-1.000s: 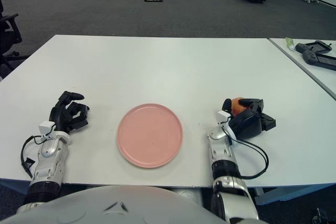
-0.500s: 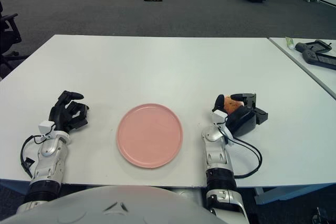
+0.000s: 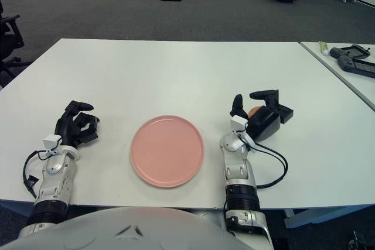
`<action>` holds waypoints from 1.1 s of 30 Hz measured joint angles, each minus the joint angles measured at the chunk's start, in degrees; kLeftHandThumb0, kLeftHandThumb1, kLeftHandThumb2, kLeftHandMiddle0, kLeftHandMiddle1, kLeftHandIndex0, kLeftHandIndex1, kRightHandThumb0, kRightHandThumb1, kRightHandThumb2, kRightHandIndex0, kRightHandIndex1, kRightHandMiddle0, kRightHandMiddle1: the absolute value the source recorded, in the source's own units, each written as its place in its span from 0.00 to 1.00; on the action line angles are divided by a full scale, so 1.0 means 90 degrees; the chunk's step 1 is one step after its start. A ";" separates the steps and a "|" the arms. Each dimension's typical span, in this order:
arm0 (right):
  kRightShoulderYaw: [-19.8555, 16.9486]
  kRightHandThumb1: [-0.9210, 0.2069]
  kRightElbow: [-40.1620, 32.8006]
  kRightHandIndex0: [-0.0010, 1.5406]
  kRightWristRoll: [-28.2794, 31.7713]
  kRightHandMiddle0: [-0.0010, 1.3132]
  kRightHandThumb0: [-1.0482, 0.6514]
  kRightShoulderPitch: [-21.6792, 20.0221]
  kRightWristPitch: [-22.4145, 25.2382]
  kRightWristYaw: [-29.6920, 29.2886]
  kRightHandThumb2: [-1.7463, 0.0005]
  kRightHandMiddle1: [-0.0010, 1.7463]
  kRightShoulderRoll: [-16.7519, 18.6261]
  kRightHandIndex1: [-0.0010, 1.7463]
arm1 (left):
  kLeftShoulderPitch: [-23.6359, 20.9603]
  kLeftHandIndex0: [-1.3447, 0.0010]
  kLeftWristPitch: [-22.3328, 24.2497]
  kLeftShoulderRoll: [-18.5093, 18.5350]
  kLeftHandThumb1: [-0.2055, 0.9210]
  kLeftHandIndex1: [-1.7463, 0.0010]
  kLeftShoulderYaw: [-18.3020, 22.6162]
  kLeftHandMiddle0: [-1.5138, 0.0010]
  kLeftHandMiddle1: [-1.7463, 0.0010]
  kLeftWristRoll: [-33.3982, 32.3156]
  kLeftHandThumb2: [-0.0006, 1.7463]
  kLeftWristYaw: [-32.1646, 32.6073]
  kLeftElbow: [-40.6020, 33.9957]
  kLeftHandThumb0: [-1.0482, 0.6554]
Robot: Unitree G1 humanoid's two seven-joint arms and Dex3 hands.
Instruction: Put the apple into the plate.
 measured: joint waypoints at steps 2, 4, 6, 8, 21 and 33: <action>0.0021 0.57 -0.0054 0.85 -0.0006 0.49 0.33 -0.0021 0.0000 0.0055 0.22 1.00 0.0021 1.00 | -0.0002 0.66 -0.0011 0.0000 0.51 0.02 -0.0004 0.68 0.00 0.0006 0.72 0.0000 0.0004 0.61; 0.0053 0.57 -0.0111 0.85 -0.0021 0.49 0.33 -0.0027 0.0000 0.0136 0.22 1.00 0.0042 1.00 | -0.0002 0.66 -0.0014 0.0000 0.51 0.02 -0.0005 0.67 0.00 0.0006 0.72 0.0000 0.0004 0.61; 0.0103 0.57 -0.0174 0.85 -0.0025 0.49 0.33 -0.0027 0.0000 0.0240 0.22 1.00 0.0066 1.00 | -0.0001 0.66 -0.0013 0.0000 0.50 0.02 -0.0004 0.67 0.00 0.0006 0.72 0.0000 0.0002 0.61; 0.0134 0.57 -0.0222 0.85 -0.0025 0.48 0.33 -0.0027 0.0000 0.0328 0.22 1.00 0.0080 1.00 | -0.0001 0.66 0.0001 0.0000 0.50 0.02 -0.0002 0.67 0.00 0.0005 0.73 0.0000 -0.0004 0.61; 0.0317 0.29 -0.0597 0.25 -0.0331 0.23 0.37 0.0046 0.0554 0.1007 0.48 0.94 0.0099 0.97 | 0.0001 0.66 0.0096 -0.0014 0.52 0.03 0.0024 0.68 0.00 -0.0036 0.71 0.0000 -0.0066 0.61; 0.0571 0.27 -0.1807 0.00 -0.1259 0.00 0.07 0.0681 0.3043 0.3148 0.71 0.03 -0.0372 0.03 | -0.0009 0.67 0.0116 -0.0023 0.51 0.02 0.0053 0.68 0.00 -0.0096 0.72 -0.0005 -0.0070 0.61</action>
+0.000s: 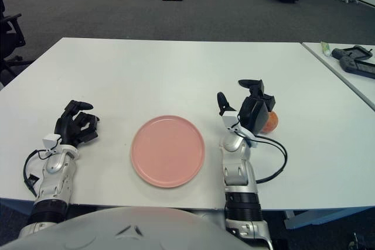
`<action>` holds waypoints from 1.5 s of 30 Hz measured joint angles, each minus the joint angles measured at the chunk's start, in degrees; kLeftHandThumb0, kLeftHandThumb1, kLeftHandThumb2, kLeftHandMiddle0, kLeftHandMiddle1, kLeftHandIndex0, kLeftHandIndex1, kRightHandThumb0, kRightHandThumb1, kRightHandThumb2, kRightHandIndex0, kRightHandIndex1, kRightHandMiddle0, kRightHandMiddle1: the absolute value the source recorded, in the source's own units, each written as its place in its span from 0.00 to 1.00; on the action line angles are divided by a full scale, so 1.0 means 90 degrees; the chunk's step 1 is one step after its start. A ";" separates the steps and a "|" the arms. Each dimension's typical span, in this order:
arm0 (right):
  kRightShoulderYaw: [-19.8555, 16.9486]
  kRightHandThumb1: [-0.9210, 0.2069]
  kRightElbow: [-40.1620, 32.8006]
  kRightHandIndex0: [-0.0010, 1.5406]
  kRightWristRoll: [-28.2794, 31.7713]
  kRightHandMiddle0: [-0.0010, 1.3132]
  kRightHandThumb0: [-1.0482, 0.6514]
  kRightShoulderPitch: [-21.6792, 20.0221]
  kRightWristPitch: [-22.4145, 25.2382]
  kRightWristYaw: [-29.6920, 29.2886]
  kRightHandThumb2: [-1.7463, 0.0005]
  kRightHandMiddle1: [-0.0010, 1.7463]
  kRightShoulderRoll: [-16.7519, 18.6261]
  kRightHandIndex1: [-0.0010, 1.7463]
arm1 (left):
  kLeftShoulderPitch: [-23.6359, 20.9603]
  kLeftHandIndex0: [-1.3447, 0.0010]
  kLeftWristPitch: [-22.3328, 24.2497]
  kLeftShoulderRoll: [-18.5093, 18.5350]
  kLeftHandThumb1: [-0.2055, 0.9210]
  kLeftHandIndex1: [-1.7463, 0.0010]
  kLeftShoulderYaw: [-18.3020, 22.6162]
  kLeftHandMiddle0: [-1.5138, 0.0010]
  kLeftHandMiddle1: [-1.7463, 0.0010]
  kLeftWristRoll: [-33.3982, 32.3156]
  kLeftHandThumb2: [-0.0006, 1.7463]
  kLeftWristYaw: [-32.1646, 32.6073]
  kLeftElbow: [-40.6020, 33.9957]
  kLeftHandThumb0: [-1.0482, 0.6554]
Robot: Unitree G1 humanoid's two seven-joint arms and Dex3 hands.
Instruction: Put the apple into the plate.
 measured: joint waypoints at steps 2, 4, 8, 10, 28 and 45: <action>0.0101 0.25 -0.0142 0.00 -0.0300 0.00 0.04 0.0042 0.0585 0.0387 0.75 0.01 -0.0094 0.01 | 0.0006 0.67 0.0000 0.0000 0.51 0.02 0.0007 0.68 0.00 0.0001 0.72 0.0000 0.0003 0.61; 0.0189 0.22 -0.0273 0.00 -0.0601 0.00 0.03 0.0062 0.1137 0.0766 0.78 0.01 -0.0182 0.01 | 0.0006 0.67 0.0000 -0.0001 0.51 0.02 0.0004 0.68 0.00 0.0007 0.72 0.0000 0.0004 0.61; 0.0368 0.20 -0.0480 0.00 -0.1200 0.00 0.01 0.0059 0.2120 0.1461 0.82 0.00 -0.0372 0.00 | 0.0005 0.66 -0.0002 -0.0001 0.51 0.02 -0.0012 0.68 0.00 0.0014 0.72 -0.0001 0.0002 0.61; 0.0398 0.20 -0.0468 0.00 -0.1385 0.00 0.00 0.0031 0.2467 0.1674 0.82 0.00 -0.0469 0.00 | 0.0005 0.66 -0.0002 -0.0001 0.50 0.02 -0.0022 0.67 0.00 0.0014 0.73 -0.0004 -0.0002 0.61; 0.0248 0.15 -0.0303 0.00 -0.1677 0.00 0.00 -0.0115 0.4129 0.2060 0.88 0.00 -0.0552 0.00 | 0.0021 0.66 -0.0005 0.0001 0.49 0.02 -0.0035 0.67 0.00 0.0043 0.73 -0.0007 -0.0017 0.61; -0.0656 0.25 0.1170 0.00 -0.1127 0.00 0.05 -0.0757 0.4622 0.1312 0.77 0.00 -0.0453 0.29 | 0.0083 0.65 0.0052 -0.0008 0.50 0.03 -0.0039 0.67 0.00 0.0065 0.72 -0.0006 -0.0114 0.61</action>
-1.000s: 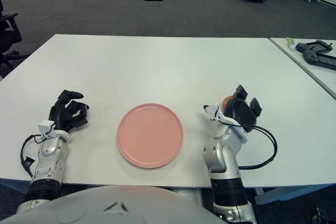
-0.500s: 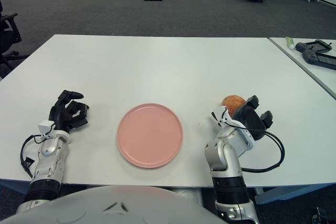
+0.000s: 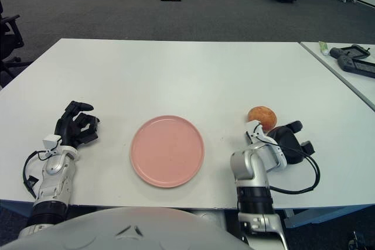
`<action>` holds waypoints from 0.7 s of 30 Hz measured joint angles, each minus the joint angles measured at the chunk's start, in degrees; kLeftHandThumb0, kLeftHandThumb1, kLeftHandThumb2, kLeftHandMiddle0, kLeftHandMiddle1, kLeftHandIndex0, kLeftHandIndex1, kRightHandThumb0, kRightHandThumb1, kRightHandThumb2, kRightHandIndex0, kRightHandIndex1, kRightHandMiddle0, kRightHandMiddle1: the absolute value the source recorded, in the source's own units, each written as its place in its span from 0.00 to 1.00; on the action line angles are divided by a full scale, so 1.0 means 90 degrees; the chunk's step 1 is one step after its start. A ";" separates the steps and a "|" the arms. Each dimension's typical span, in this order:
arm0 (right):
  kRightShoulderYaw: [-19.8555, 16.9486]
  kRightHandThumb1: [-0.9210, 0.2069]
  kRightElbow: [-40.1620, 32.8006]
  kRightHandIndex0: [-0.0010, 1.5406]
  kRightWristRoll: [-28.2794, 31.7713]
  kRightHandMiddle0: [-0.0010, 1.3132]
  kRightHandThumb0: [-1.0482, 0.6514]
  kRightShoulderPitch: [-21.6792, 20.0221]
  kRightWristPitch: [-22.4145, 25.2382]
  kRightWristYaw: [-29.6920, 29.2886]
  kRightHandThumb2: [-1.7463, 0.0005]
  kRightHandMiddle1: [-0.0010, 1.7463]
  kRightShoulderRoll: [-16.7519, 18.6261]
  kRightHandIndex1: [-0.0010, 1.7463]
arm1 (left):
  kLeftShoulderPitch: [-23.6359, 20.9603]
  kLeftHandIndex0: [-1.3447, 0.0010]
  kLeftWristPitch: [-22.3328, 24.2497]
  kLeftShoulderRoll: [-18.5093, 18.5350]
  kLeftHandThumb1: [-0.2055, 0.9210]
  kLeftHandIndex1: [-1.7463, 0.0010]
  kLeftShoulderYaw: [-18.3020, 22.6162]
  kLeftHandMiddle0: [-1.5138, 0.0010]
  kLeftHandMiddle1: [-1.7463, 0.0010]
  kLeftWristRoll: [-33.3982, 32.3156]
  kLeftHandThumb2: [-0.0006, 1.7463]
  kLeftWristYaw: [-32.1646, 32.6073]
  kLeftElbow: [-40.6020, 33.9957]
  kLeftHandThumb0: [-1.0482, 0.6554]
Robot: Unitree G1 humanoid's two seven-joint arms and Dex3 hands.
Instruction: Put the apple into the plate.
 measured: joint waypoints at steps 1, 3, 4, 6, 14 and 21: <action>-0.0078 0.25 0.0126 0.00 0.0044 0.00 0.05 -0.0069 -0.0007 -0.0081 0.76 0.00 0.0000 0.30 | 0.0002 0.65 0.0001 -0.0004 0.50 0.04 0.0006 0.67 0.00 -0.0004 0.72 0.0000 0.0000 0.61; -0.0210 0.28 0.0344 0.00 0.0149 0.00 0.07 -0.0201 -0.0049 -0.0276 0.73 0.00 -0.0001 0.37 | 0.0004 0.65 0.0003 -0.0011 0.50 0.04 0.0012 0.67 0.00 -0.0011 0.72 0.0000 -0.0001 0.61; -0.0279 0.31 0.0457 0.00 0.0205 0.00 0.08 -0.0267 -0.0083 -0.0391 0.70 0.04 -0.0001 0.43 | 0.0005 0.65 0.0003 -0.0016 0.50 0.04 0.0012 0.67 0.00 -0.0013 0.72 0.0000 -0.0002 0.61; -0.0411 0.34 0.0686 0.00 0.0309 0.00 0.10 -0.0376 -0.0230 -0.0701 0.65 0.15 0.0013 0.54 | 0.0007 0.65 0.0003 -0.0023 0.50 0.04 0.0013 0.67 0.00 -0.0014 0.72 0.0000 -0.0007 0.61; -0.1013 0.39 0.2223 0.00 0.1057 0.00 0.15 -0.0908 -0.1794 -0.2316 0.56 0.66 -0.0067 0.95 | 0.0013 0.66 -0.0006 -0.0037 0.50 0.02 0.0020 0.67 0.00 -0.0017 0.73 0.0001 -0.0017 0.61; -0.1119 0.38 0.3487 0.00 0.1511 0.00 0.16 -0.1258 -0.3080 -0.3134 0.54 0.79 -0.0444 1.00 | 0.0018 0.66 -0.0009 -0.0035 0.50 0.02 0.0022 0.67 0.00 -0.0017 0.73 0.0000 -0.0016 0.61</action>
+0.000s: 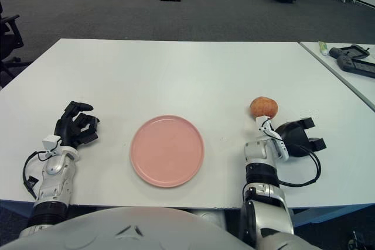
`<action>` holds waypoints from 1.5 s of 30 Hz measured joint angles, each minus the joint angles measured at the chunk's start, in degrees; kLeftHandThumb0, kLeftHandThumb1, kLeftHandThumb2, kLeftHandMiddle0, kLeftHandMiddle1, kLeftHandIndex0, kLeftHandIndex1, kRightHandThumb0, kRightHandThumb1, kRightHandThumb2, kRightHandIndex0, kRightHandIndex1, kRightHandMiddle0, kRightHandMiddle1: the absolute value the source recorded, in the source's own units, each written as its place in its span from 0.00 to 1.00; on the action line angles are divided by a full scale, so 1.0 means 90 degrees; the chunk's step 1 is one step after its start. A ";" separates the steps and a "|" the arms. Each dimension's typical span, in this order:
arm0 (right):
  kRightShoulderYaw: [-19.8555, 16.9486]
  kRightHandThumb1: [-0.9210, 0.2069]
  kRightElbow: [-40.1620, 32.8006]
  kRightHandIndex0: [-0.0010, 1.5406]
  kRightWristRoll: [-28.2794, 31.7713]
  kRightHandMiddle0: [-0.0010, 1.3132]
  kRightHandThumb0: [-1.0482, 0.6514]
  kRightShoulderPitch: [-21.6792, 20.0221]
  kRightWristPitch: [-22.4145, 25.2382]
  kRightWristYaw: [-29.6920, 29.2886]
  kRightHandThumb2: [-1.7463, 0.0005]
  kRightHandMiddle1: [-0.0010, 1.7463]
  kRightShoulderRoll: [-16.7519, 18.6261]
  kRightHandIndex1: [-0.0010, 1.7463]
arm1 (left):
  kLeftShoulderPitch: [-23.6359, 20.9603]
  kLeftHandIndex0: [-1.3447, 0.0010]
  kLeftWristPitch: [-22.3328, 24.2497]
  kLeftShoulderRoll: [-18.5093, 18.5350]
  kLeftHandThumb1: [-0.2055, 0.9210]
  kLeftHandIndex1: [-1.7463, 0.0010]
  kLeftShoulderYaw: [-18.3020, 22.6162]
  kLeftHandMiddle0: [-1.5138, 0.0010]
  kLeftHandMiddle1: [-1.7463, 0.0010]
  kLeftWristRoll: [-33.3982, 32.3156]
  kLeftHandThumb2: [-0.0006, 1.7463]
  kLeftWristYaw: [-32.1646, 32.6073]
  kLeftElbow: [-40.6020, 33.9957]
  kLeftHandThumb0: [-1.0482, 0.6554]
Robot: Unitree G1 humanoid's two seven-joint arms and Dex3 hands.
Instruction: Put the apple into the plate.
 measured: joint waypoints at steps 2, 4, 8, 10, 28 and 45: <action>0.0001 0.37 0.0252 0.00 0.0110 0.00 0.16 -0.0078 -0.0246 -0.0183 0.54 0.81 -0.0050 1.00 | 0.0003 0.66 -0.0005 0.0000 0.50 0.02 0.0002 0.67 0.00 0.0002 0.73 0.0000 0.0000 0.61; 0.0006 0.37 0.0471 0.00 0.0205 0.00 0.17 -0.0150 -0.0448 -0.0340 0.54 0.81 -0.0083 1.00 | 0.0009 0.66 -0.0031 0.0002 0.50 0.02 0.0000 0.67 0.00 0.0018 0.73 0.0000 0.0005 0.61; 0.0045 0.37 0.0795 0.00 0.0347 0.00 0.17 -0.0288 -0.0687 -0.0531 0.54 0.75 -0.0138 1.00 | 0.0025 0.68 -0.0102 0.0018 0.52 0.00 -0.0013 0.68 0.00 0.0058 0.72 0.0000 0.0028 0.61; 0.0080 0.38 0.0892 0.00 0.0411 0.00 0.17 -0.0341 -0.0760 -0.0571 0.54 0.72 -0.0166 1.00 | 0.0030 0.69 -0.0115 0.0027 0.53 0.00 -0.0017 0.69 0.00 0.0082 0.71 0.0000 0.0032 0.61; 0.0830 0.30 -0.0581 0.00 0.0760 0.00 0.12 0.0192 -0.0533 0.0772 0.60 0.04 -0.0056 0.02 | 0.0047 0.69 -0.0077 0.0030 0.53 0.01 0.0002 0.69 0.00 0.0017 0.71 0.0000 -0.0001 0.61; 0.1322 0.19 -0.1651 0.00 0.0701 0.00 0.03 0.0510 -0.0175 0.1968 0.77 0.00 -0.0339 0.00 | 0.0056 0.68 -0.0056 0.0031 0.52 0.01 -0.0013 0.69 0.00 0.0036 0.71 0.0004 -0.0023 0.61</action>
